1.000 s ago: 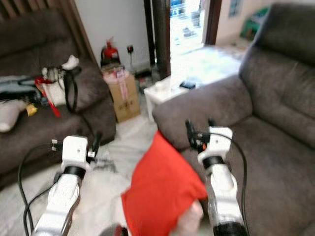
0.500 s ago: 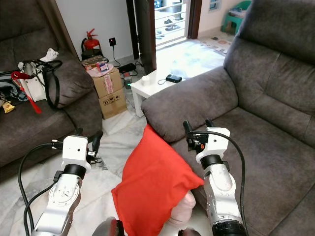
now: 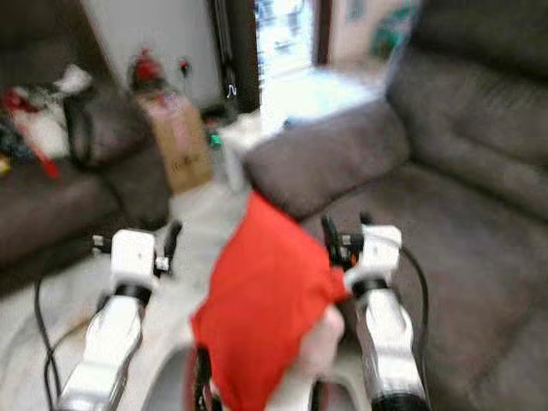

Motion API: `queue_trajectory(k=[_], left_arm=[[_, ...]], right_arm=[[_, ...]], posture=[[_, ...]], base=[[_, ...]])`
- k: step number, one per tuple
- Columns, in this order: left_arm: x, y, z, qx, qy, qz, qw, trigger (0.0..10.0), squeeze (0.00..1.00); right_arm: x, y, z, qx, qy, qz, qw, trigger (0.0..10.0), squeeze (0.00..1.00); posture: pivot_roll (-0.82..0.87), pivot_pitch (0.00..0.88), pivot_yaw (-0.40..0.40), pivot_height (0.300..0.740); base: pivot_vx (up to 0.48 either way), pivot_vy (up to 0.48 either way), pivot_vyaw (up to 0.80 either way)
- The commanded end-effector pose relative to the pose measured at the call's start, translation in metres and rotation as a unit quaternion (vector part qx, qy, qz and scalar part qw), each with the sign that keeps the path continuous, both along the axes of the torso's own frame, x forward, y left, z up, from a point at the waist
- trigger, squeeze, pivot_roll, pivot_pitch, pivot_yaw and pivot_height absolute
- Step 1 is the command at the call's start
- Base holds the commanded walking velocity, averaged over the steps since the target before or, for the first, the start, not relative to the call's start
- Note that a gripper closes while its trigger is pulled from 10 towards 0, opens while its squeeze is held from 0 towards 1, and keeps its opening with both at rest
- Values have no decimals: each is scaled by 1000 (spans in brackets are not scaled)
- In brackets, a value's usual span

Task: Move the pillow to the sofa from floor

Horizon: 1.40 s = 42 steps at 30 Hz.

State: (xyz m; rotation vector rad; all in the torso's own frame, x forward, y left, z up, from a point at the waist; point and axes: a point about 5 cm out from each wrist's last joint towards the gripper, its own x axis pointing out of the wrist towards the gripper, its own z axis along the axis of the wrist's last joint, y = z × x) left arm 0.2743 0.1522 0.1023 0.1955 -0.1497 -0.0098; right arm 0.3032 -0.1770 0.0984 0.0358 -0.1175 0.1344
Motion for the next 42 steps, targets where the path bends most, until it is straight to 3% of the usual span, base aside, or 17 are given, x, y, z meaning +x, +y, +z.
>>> queue_trajectory(k=[1,7,13,31,42], left_arm=[[2,5,5,6,-8,6,1000,10000,0],[2,5,5,6,-7,6,1000,10000,0],[3,3,2,4,-1,1,1000,10000,0],[3,3,-4,-3,16,2,1000,10000,0],[3,4,-4,-5,15,2,1000,10000,0]], right_arm=[[0,6,-1,1,3,10,1000,10000,0],[-2,10,-1,-12,-1,28,1000,10000,0],[-3,14,-3,-13,2,40,999,10000,0],[-3,12,-3,-3,6,35,999,10000,0],[-2,10,-4,-2,9,29,1000,10000,0]], posture=[[-85,63,58,580],[-82,66,58,580],[-82,68,59,580],[-83,69,58,580],[-84,71,58,580]], base=[[0,0,0],[0,0,0],[0,0,708],[0,0,0],[290,0,0]])
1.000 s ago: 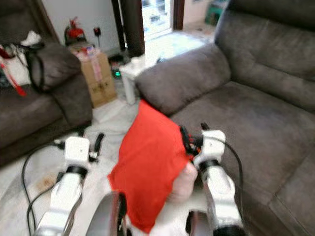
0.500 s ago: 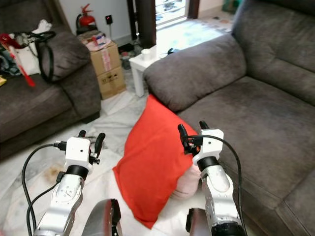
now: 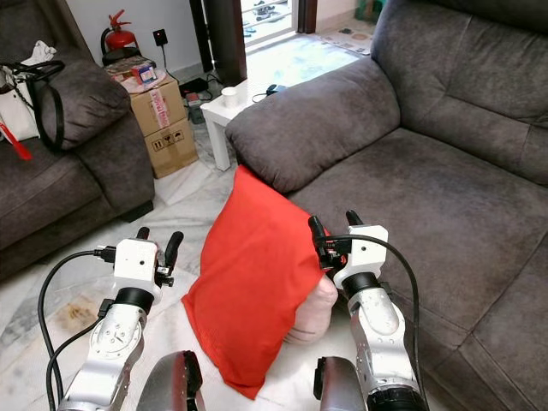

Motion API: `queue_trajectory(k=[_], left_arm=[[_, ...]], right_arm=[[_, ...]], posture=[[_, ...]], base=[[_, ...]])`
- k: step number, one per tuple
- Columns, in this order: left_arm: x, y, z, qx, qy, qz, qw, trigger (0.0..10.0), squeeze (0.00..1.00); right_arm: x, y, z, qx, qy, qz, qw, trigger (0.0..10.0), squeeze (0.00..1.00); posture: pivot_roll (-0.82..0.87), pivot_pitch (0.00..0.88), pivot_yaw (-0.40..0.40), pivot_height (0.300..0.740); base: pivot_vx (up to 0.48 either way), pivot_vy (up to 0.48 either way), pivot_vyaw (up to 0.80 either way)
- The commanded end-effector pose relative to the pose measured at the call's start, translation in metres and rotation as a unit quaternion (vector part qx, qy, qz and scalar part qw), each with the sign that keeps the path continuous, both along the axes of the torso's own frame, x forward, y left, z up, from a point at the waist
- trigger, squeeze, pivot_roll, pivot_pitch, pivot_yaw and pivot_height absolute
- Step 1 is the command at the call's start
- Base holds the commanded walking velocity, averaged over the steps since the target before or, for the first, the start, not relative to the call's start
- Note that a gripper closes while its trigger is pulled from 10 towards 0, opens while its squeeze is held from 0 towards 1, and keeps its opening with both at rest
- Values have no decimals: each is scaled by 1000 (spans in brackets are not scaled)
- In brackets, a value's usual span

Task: Move the pillow to the sofa from floor

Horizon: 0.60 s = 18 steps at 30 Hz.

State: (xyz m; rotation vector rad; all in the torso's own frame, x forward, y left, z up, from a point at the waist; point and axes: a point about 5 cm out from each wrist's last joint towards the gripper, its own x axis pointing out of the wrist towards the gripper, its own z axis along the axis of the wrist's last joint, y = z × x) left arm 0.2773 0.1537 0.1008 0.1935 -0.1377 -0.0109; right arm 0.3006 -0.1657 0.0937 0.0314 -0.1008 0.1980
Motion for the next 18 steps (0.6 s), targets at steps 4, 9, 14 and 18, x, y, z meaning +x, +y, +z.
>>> queue_trajectory(k=[4,9,14,18], left_arm=[[0,2,-2,-4,10,2,1000,10000,0],[0,2,-2,-2,10,0,1000,10000,0],[0,2,-2,1,7,-1,1000,10000,0],[0,0,-2,3,6,-10,1000,10000,0]], right_arm=[[1,0,0,1,3,-1,1000,10000,0],[1,0,0,1,4,0,1000,10000,0],[1,2,-1,-4,6,4,1000,10000,0],[0,3,-4,-19,11,14,1000,10000,0]], posture=[[-83,71,58,580],[-82,72,58,580],[-82,72,58,580],[-82,74,58,580]], base=[[303,0,0],[307,0,0],[307,0,0],[0,0,0]])
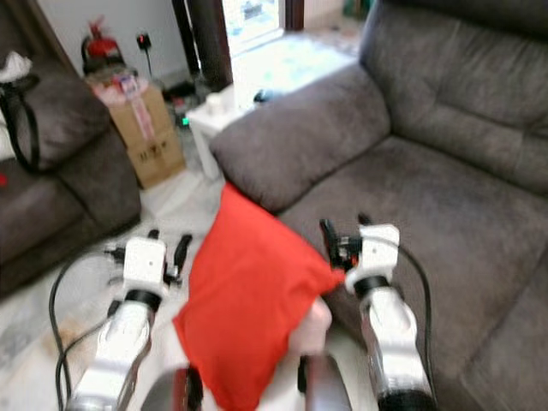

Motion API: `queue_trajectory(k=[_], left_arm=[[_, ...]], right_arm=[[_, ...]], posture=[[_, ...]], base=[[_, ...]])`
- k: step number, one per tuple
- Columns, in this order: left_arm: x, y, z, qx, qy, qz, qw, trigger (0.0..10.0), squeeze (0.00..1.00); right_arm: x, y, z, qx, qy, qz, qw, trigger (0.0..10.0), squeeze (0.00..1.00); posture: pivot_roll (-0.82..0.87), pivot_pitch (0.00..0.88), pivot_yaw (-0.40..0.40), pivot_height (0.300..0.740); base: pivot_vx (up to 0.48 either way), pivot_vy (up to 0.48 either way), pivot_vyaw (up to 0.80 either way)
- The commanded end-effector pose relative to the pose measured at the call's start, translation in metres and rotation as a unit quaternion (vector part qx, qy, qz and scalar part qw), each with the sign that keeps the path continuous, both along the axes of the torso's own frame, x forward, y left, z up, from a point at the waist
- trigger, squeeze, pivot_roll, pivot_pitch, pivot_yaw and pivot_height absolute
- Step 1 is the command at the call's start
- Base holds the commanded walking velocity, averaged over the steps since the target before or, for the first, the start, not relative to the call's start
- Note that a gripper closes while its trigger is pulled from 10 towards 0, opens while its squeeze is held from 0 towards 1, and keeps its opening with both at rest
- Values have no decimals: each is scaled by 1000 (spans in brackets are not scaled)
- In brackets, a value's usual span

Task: Move the pillow to the sofa from floor

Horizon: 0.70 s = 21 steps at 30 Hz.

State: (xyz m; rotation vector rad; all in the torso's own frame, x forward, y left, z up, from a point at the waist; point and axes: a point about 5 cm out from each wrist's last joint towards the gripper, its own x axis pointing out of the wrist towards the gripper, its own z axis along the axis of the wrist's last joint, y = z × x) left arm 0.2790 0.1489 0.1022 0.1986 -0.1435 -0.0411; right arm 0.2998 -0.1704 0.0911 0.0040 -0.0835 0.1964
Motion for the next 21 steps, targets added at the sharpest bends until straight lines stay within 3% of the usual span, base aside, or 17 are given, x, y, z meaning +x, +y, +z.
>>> queue_trajectory(k=[1,10,21], left_arm=[[-1,5,-3,-1,8,5,1000,10000,0],[-4,4,-9,3,22,2,1000,10000,0],[-2,6,-10,2,25,2,1000,10000,0]], right_arm=[[1,8,-1,-4,4,16,1000,10000,0],[-1,5,-6,-7,14,14,1000,10000,0],[1,3,-8,8,21,1,1000,10000,0]], posture=[[-82,74,58,580],[-81,76,57,580],[-80,78,58,580]], base=[[0,0,0],[0,0,800],[0,0,0]])
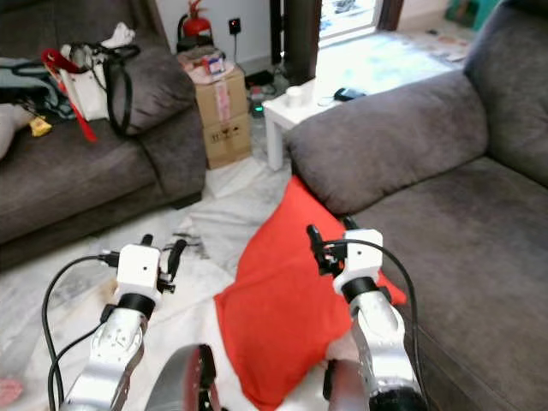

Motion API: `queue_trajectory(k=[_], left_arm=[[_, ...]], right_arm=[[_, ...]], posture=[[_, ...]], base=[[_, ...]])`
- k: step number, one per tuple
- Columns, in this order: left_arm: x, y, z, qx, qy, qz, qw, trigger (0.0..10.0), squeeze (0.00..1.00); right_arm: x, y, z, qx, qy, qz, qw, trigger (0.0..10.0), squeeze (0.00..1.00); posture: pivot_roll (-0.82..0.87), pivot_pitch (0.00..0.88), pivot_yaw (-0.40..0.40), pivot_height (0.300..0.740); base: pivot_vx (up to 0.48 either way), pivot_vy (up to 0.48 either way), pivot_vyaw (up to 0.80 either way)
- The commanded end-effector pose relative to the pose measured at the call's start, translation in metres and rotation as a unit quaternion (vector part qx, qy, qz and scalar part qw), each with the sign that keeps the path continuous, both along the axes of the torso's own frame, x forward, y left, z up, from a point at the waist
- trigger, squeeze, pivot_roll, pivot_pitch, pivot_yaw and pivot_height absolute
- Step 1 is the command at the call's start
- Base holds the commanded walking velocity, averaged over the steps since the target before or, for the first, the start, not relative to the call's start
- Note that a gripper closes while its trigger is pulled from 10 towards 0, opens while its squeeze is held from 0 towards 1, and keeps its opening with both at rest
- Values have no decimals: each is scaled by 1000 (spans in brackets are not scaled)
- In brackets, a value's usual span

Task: Move the pillow to the sofa from floor

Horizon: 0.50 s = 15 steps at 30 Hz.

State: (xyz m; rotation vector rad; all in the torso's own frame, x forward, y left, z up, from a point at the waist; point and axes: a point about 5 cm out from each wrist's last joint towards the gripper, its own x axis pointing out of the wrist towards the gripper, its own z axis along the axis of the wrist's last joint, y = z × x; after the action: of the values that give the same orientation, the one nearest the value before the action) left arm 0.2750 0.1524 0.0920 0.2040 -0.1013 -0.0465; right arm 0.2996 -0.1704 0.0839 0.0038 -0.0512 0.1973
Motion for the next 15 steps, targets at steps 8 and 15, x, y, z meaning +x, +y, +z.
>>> queue_trajectory(k=[8,15], left_arm=[[1,3,1,-2,4,1,1000,10000,0],[2,3,1,-1,4,1,1000,10000,0]], right_arm=[[2,2,-1,10,6,-3,1000,10000,0],[2,2,0,9,4,-3,1000,10000,0]], posture=[[-80,78,58,580],[-80,78,59,580]], base=[[0,0,-384],[0,0,0]])
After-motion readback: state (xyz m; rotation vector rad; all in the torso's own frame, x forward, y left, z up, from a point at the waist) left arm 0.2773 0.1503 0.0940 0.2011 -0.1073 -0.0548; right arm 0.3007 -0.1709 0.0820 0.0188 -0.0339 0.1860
